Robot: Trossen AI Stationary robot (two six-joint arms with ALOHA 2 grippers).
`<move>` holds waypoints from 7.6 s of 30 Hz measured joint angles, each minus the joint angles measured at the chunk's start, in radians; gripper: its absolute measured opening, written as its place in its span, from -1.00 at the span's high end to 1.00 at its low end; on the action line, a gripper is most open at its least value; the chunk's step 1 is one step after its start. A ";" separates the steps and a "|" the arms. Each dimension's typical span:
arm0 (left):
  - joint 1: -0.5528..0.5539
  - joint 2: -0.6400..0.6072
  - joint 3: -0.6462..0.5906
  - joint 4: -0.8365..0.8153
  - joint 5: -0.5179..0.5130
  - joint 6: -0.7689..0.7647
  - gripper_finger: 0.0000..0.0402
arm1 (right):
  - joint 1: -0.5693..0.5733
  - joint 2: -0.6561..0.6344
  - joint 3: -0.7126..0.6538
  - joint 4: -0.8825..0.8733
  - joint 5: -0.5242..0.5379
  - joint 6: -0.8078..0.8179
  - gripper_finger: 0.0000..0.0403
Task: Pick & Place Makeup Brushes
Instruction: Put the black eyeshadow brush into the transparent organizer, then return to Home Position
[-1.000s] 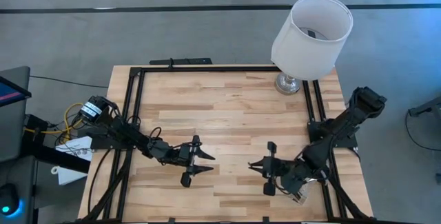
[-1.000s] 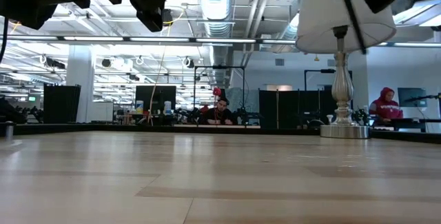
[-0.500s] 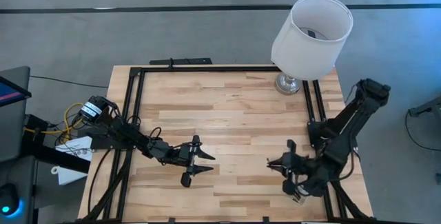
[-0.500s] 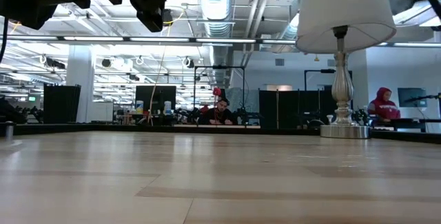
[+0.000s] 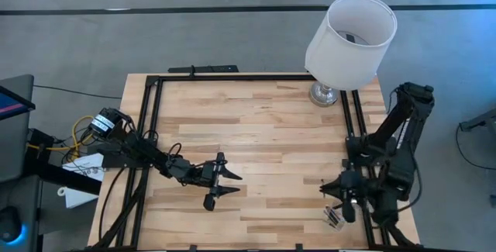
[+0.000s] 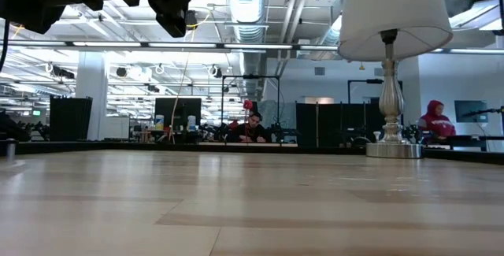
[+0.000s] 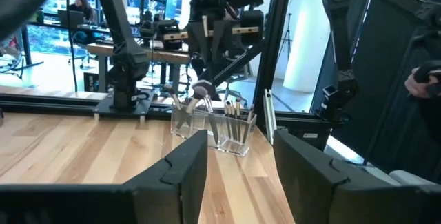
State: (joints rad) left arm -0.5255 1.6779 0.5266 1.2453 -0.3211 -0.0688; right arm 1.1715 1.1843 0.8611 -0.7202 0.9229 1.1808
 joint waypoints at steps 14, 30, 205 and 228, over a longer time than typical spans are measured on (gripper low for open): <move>0.002 0.000 0.000 -0.019 0.000 -0.026 0.19 | 0.196 0.061 0.000 -0.108 -0.031 0.364 0.92; 0.003 0.000 0.000 -0.051 0.000 -0.026 0.19 | 0.233 0.240 0.005 -0.015 -0.041 0.465 0.91; 0.185 -1.464 -0.521 -0.900 0.060 0.038 0.19 | -0.533 -0.759 -0.751 0.950 0.027 -0.959 0.71; 0.184 -1.482 -0.520 -0.774 0.116 0.001 0.19 | -0.890 -0.178 -0.549 1.394 -0.494 -1.242 0.95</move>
State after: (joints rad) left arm -0.3412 0.1955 0.0063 0.4713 -0.2048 -0.0681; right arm 0.2815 1.0065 0.3119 0.6735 0.4285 -0.0612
